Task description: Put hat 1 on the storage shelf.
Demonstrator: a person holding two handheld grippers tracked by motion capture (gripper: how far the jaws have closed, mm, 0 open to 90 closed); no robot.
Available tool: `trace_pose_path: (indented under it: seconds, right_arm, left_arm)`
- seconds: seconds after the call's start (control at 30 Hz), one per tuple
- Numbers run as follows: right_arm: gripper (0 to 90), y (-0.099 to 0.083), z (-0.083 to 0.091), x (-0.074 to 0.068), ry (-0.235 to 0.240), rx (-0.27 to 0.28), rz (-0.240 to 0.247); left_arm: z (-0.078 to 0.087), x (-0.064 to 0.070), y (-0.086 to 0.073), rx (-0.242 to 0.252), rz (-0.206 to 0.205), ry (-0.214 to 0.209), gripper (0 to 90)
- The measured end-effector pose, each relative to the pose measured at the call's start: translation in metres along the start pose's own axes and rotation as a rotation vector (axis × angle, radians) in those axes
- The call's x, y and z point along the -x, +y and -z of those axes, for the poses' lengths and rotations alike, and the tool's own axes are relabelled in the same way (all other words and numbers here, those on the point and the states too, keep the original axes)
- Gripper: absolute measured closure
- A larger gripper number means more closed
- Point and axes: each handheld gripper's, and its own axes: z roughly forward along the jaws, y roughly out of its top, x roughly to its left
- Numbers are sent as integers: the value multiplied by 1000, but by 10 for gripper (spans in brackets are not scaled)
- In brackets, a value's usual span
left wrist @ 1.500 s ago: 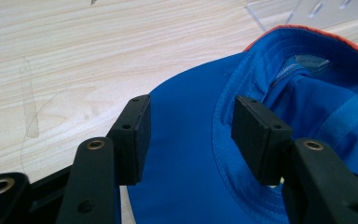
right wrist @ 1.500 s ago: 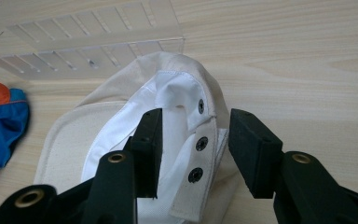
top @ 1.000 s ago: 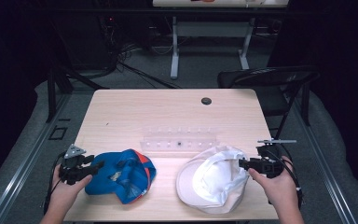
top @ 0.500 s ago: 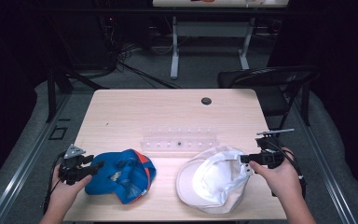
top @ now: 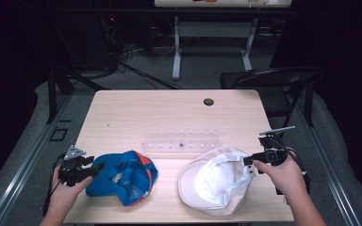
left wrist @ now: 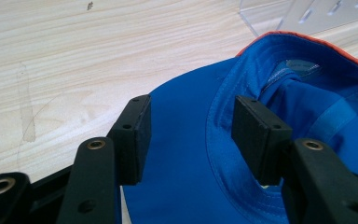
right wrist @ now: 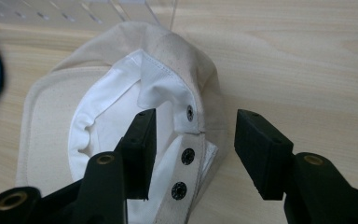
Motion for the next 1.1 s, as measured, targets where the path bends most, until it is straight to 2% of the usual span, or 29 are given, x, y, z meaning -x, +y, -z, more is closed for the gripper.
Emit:
trace_pose_path:
  seconds: [0.1, 0.17, 0.23, 0.43, 0.53, 0.6, 0.73, 0.77, 0.8, 0.87, 0.97, 1.0, 1.03, 1.07, 1.1]
  right_arm:
    - [495, 1, -5, 0, -8, -35, -3]
    - [504, 1, -8, 0, 3, -61, -9]
    - [509, 1, -9, 0, 6, -65, -21]
    - [554, 1, -18, 4, 56, -123, -74]
    - [570, 1, -21, 6, 76, -149, -84]
    - [584, 1, -24, 6, 93, -152, -116]
    - [588, 1, -26, 10, 129, -170, -123]
    - [589, 2, -25, 10, 149, -168, -158]
    - [589, 2, -24, 13, 159, -190, -147]
    - [595, 2, -24, 14, 197, -162, -189]
    - [611, 3, -21, 17, 219, -184, -180]
    - [643, 3, -21, 16, 225, -172, -202]
    - [658, 3, -21, 17, 225, -176, -201]
    - [678, 2, -22, 15, 230, -156, -224]
    - [707, 3, -21, 17, 234, -182, -206]
  left_arm:
    - [0, -1, 0, -1, 1, -2, 484]
    - [0, -1, 0, 2, 4, 1, 484]
    - [0, -1, 0, 2, 5, 0, 484]
    - [1, -2, 0, 3, 6, 1, 484]
    - [0, -2, 0, 4, 6, 3, 484]
    - [0, -2, 0, 4, 5, 3, 484]
    - [1, -2, 0, 4, 5, 3, 484]
    - [1, -2, 0, 5, 6, 2, 484]
    - [1, -2, 0, 4, 6, 2, 484]
    - [1, -3, 0, 3, 4, 3, 484]
    - [1, -2, 0, 5, 4, 4, 484]
    - [1, -2, 0, 5, 3, 4, 483]
    - [1, -2, 0, 2, 2, 4, 483]
    - [1, -2, 0, 2, 2, 4, 483]
    - [0, -2, 0, 2, 3, 3, 483]
